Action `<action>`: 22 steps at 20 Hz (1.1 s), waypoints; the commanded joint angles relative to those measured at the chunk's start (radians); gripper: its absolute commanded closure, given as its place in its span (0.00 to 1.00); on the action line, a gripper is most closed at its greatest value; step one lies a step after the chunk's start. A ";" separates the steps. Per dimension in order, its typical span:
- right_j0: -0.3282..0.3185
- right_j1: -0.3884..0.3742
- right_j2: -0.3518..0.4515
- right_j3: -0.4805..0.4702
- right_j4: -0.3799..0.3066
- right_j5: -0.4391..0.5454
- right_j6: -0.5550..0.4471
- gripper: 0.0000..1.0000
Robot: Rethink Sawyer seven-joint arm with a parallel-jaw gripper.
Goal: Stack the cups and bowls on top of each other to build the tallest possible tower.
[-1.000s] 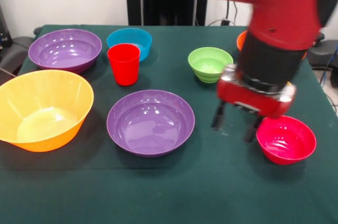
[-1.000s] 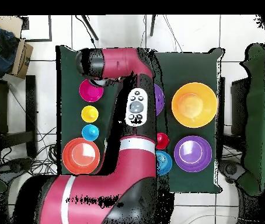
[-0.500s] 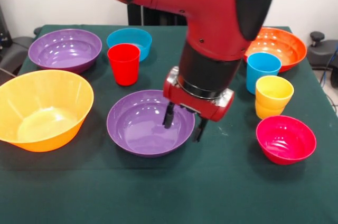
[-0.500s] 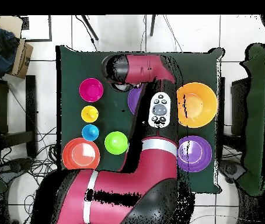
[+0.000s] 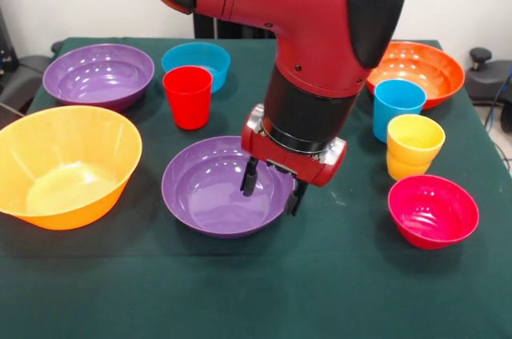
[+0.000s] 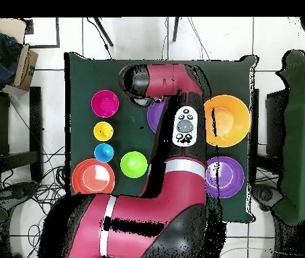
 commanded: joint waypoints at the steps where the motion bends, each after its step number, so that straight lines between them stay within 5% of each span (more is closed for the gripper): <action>1: 0.003 0.027 0.145 0.066 -0.072 -0.032 -0.265 0.00; 22: 0.051 0.094 0.159 0.065 -0.078 -0.094 -0.176 0.00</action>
